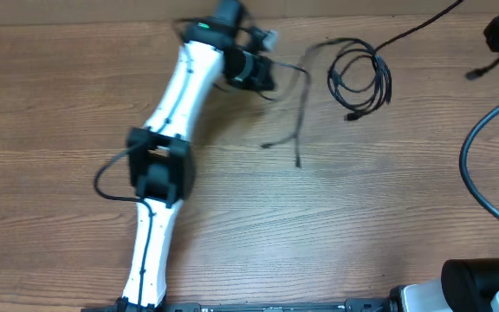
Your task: Untangle cables
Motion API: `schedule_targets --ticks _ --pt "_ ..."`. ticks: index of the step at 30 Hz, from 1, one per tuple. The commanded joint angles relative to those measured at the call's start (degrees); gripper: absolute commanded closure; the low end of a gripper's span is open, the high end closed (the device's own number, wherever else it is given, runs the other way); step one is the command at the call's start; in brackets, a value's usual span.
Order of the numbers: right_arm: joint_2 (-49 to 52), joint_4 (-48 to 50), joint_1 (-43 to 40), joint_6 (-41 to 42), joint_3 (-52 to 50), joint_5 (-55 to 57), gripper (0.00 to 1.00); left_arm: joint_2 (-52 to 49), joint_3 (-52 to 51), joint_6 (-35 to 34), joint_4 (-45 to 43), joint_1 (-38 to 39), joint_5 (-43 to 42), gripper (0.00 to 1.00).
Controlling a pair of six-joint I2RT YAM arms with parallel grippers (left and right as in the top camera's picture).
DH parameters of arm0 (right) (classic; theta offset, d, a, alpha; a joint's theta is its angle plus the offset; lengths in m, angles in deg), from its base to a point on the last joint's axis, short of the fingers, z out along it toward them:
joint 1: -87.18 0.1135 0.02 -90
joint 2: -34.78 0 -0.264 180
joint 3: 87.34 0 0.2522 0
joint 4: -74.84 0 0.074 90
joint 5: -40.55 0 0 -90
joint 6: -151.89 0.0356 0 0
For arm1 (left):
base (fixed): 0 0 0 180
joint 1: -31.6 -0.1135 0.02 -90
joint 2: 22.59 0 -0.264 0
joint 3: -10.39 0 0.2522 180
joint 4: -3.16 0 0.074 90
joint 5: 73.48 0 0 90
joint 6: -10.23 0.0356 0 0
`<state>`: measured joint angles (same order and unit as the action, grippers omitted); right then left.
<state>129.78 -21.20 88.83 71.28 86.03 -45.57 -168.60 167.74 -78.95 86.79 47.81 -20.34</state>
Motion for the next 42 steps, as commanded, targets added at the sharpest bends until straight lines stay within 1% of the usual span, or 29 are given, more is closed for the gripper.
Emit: schedule_targets --ticks 1,6,9,14,18,23,26,31,35,38,42 --pt "1.0 -0.8 0.2 0.0 -1.2 15.5 0.96 3.1 2.2 -3.8 2.7 -5.9 7.2 0.96" --pt "3.4 -3.3 0.2 0.0 -1.4 23.8 0.96 4.0 2.2 -4.3 7.4 -11.5 12.3 0.96" --pt "5.4 -4.2 0.2 0.0 -1.4 29.9 0.96 5.1 2.2 -5.5 9.1 -14.1 17.2 0.96" --pt "8.4 -4.6 0.2 0.1 -1.4 43.2 0.96 8.5 2.2 -6.1 9.7 -16.7 25.7 0.96" --pt "9.9 -4.6 -1.0 0.0 -1.4 47.8 0.96 12.2 2.2 -6.2 9.5 -17.8 33.0 0.96" --pt "10.7 -5.1 -5.5 1.0 -1.4 47.7 0.96 18.1 2.2 -7.7 8.0 -19.3 40.1 0.96" --pt "10.7 -5.7 -8.8 2.9 -1.4 46.6 0.96 21.5 2.2 -7.7 6.3 -20.1 42.2 0.96" --pt "10.7 -6.3 -12.9 2.8 -1.4 41.7 0.96 26.3 2.2 -8.1 2.8 -20.4 45.1 0.96" --pt "10.8 -6.1 -14.4 2.8 -1.4 38.4 0.96 28.5 2.2 -10.3 0.5 -20.4 44.3 0.96" --pt "11.0 -6.2 -14.5 2.9 -1.4 34.2 0.96 28.9 2.2 -10.3 -0.3 -19.8 41.6 0.96" --pt "11.7 -6.2 -14.5 2.9 -1.4 31.6 0.96 28.9 2.2 -10.3 -0.6 -18.5 38.8 0.96"
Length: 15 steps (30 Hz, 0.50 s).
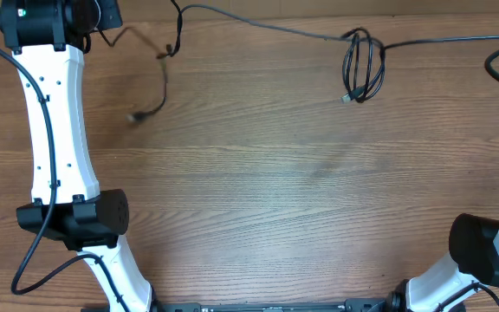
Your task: Untangle cables
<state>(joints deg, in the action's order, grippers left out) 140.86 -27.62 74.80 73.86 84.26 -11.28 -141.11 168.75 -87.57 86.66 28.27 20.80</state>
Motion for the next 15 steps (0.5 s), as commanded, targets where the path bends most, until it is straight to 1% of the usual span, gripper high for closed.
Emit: schedule_targets --ticks 1,7,15 --pt "0.8 0.3 -0.5 0.3 0.3 -3.3 0.96 1.4 1.2 -1.7 -0.7 1.4 -2.9 0.96" --pt "1.8 0.3 -0.5 0.3 0.3 -8.2 0.96 1.4 1.2 -1.7 -2.1 4.3 -5.9 0.96" --pt "4.1 0.3 -0.5 0.3 0.3 -15.7 0.96 1.4 1.2 -1.7 -5.8 7.7 -12.8 0.96"
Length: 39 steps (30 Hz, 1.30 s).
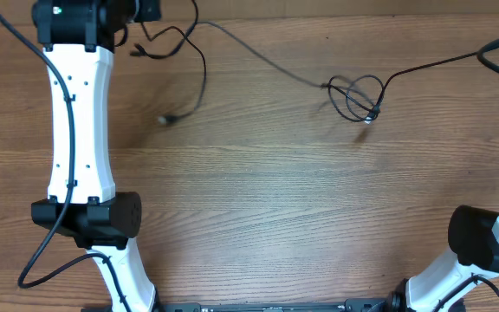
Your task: Untangle cables
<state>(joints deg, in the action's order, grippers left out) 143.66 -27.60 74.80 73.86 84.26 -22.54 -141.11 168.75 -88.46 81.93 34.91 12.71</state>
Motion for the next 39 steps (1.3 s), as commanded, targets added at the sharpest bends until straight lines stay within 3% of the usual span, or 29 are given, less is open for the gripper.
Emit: schedule_targets --ticks 1,9,14,17,19,21,23,31,39 --pt "1.7 0.2 -0.5 0.3 0.3 -5.7 0.96 1.4 1.2 -0.8 -1.5 1.6 -5.7 0.96" --pt "6.3 0.2 0.0 0.3 0.3 -18.3 0.96 1.4 1.2 -0.7 -5.9 6.7 -8.7 0.96" --pt "8.7 -0.2 1.6 0.2 0.3 -19.1 0.95 1.4 1.2 -0.7 -8.4 8.9 -8.7 0.96" --pt "9.2 -0.2 2.4 0.3 0.3 -19.1 0.66 1.4 1.2 -0.7 -9.0 9.2 -8.7 0.96" --pt "9.2 -0.2 2.9 0.2 0.3 -19.1 0.37 1.4 1.2 -0.7 -9.0 9.2 -8.7 0.96" --pt "9.2 -0.2 3.3 0.2 0.4 -19.3 0.14 1.4 1.2 -0.8 -9.0 9.2 -8.7 0.96" --pt "9.2 -0.2 3.7 0.2 0.4 -20.4 0.01 1.4 1.2 -0.8 -9.0 9.2 -8.7 0.96" --pt "9.7 -0.2 6.2 -0.2 0.5 -45.5 0.00 1.4 1.2 -1.7 -10.8 9.3 -10.8 0.96" --pt "11.8 0.2 11.4 7.6 0.3 -48.1 0.01 1.4 1.2 -2.3 -15.9 9.7 -16.7 0.96"
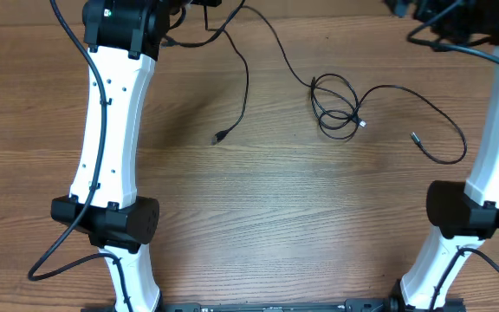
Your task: Untangle cables
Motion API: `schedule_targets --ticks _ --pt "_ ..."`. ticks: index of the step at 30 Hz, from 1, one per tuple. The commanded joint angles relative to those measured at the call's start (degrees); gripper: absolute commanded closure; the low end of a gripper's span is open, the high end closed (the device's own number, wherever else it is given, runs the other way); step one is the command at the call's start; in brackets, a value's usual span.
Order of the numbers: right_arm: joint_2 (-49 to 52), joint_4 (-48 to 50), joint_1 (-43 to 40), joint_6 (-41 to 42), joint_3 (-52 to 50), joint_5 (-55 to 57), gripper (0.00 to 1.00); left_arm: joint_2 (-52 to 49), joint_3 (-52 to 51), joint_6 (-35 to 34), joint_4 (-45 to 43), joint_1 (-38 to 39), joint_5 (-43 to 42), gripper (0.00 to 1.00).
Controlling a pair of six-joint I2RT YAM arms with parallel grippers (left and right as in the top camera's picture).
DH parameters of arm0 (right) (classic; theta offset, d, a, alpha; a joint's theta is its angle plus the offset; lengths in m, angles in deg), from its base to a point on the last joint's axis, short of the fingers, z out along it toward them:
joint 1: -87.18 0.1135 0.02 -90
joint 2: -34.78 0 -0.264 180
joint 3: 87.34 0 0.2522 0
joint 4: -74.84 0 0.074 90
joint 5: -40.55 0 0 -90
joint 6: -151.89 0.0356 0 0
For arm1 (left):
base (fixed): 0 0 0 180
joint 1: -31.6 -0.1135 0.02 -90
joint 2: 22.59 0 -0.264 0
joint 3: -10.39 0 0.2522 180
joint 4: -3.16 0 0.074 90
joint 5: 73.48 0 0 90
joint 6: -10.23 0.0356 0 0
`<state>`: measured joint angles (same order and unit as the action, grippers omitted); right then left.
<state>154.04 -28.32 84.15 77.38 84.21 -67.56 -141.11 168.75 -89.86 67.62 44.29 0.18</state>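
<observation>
A thin black cable lies across the wood table. Its tangled coil (336, 108) sits at centre right. One strand runs up left from the coil to my left gripper (199, 9) at the top edge, which looks shut on the cable. A second strand hangs down from there to a plug (219, 137). A third strand curves right from the coil and ends in a loose plug (415, 136) on the table. My right gripper (405, 7) is at the top edge, apart from the cable, and its jaws are not readable.
The white left arm (111, 121) stands upright along the left side with its dark elbow (106, 221) near the front. The right arm rises along the right edge, and its elbow (457, 212) is also dark. Grey supply cables trail beside both arms.
The left arm has shifted right, and the cable and coil have slackened. The strand that ran off to the upper right now lies loose on the table. The right arm now reaches in at the top.
At first the left gripper was beside the coiled cable at the top centre. Then it was at the far left with the cable stretched straight across. After that it had come back rightward and the cable sagged. Now the coil lies looser and the right end lies free.
</observation>
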Motion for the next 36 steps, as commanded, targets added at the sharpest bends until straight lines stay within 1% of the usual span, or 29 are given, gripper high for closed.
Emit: schedule_targets --ticks 1,2,6,9,11,13,16,20,26,28,31,36 --pt "1.8 1.2 2.7 3.6 0.4 -2.8 0.00 1.4 1.2 -1.3 -2.2 0.4 -5.0 0.96" --pt "2.3 1.5 3.4 2.4 0.4 -2.8 0.00 1.4 1.2 -1.8 -2.7 0.4 -5.8 0.96" --pt "5.4 1.6 6.5 -12.0 0.4 -2.5 0.00 1.4 1.2 -3.3 -2.9 0.4 -9.0 0.96" --pt "7.8 1.9 7.7 -21.3 0.4 -2.5 0.00 1.4 1.2 -4.3 -1.7 0.4 -9.2 0.96" --pt "9.2 1.7 8.2 -25.9 0.4 -2.7 0.00 1.4 1.2 -5.5 -0.7 0.4 -9.2 0.96" --pt "10.5 1.1 8.6 -30.7 0.4 -4.4 0.00 1.4 1.2 -6.8 0.2 0.4 -9.2 0.96" --pt "12.5 0.1 9.5 -38.1 0.4 -10.2 0.00 1.4 1.2 -8.8 0.9 0.4 -9.4 0.96" --pt "15.1 0.8 11.0 -42.7 0.4 -11.6 0.00 1.4 1.2 -11.1 0.5 0.4 -12.5 0.96" --pt "19.3 1.8 12.7 -46.8 0.4 -12.1 0.00 1.4 1.2 -15.1 -0.2 0.2 -16.8 0.96" --pt "21.1 1.9 13.4 -49.8 0.4 -15.5 0.01 1.4 1.2 -16.8 -0.6 -0.2 -18.5 0.96" --pt "22.4 1.9 14.3 -53.5 0.4 -19.7 0.06 1.4 1.2 -18.9 -0.7 -0.9 -20.0 0.96" --pt "23.3 5.0 15.7 -54.0 0.4 -20.6 0.09 1.4 1.2 -20.8 -3.0 -2.4 -24.9 0.96"
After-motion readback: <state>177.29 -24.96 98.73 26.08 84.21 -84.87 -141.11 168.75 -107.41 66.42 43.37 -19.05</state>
